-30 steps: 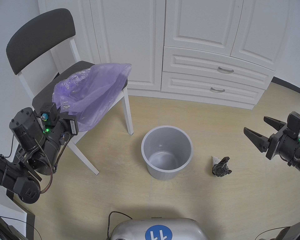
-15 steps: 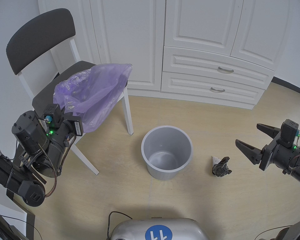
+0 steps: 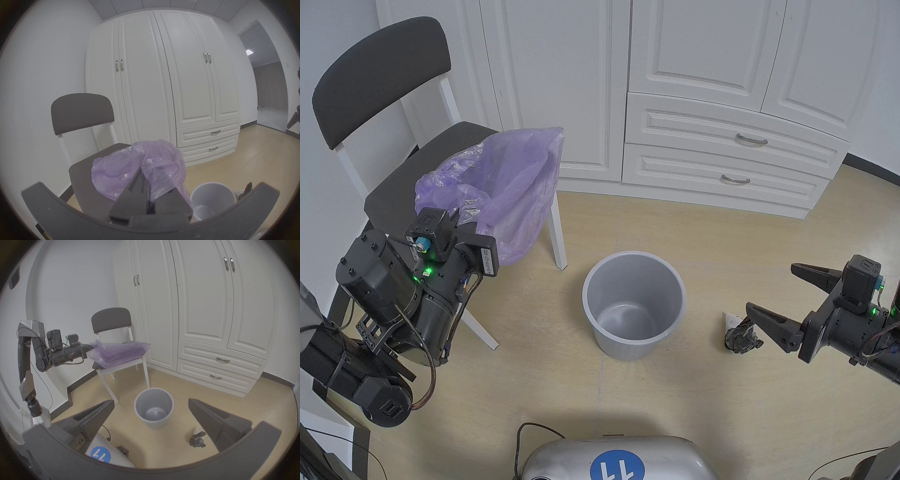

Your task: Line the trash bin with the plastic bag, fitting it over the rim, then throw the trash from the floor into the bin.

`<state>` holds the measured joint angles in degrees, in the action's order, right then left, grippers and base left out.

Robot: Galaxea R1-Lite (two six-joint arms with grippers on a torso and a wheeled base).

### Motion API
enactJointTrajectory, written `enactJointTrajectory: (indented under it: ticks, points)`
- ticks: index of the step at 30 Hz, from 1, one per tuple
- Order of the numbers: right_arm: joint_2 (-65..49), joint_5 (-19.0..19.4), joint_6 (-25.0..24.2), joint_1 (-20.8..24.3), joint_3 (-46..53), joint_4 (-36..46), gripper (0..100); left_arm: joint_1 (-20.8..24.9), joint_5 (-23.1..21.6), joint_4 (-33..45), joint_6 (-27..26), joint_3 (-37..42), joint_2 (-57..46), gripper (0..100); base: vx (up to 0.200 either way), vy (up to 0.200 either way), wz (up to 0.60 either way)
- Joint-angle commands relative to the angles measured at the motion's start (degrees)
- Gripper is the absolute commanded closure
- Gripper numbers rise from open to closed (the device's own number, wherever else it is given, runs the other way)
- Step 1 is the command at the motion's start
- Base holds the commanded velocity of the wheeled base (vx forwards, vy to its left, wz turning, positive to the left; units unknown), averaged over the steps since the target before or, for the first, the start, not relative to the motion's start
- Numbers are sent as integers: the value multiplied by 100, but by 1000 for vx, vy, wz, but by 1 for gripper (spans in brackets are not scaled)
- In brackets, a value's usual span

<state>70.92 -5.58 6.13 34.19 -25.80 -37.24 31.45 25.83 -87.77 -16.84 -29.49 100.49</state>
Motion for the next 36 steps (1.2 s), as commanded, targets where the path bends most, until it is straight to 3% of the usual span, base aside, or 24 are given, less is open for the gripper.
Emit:
enactJointTrajectory:
  ticks: [1,10,18,24,36]
  points:
    - [106,-4,2,35,119,-152,0,89,1,-3,-4,31,-82,100,0,0,0]
    - [862,-4,-270,52,110,-741,0,212,-52,-3,-13,154,-565,100,0,0,0]
    - [1846,-101,-850,333,13,-1751,0,801,-78,6,75,295,-759,100,0,0,0]
    - [2461,-479,-1079,369,-154,-2305,0,1557,-166,15,339,470,-776,100,0,0,0]
    - [2795,-400,-1791,316,-470,-2323,0,2163,-483,23,805,585,-794,100,0,0,0]
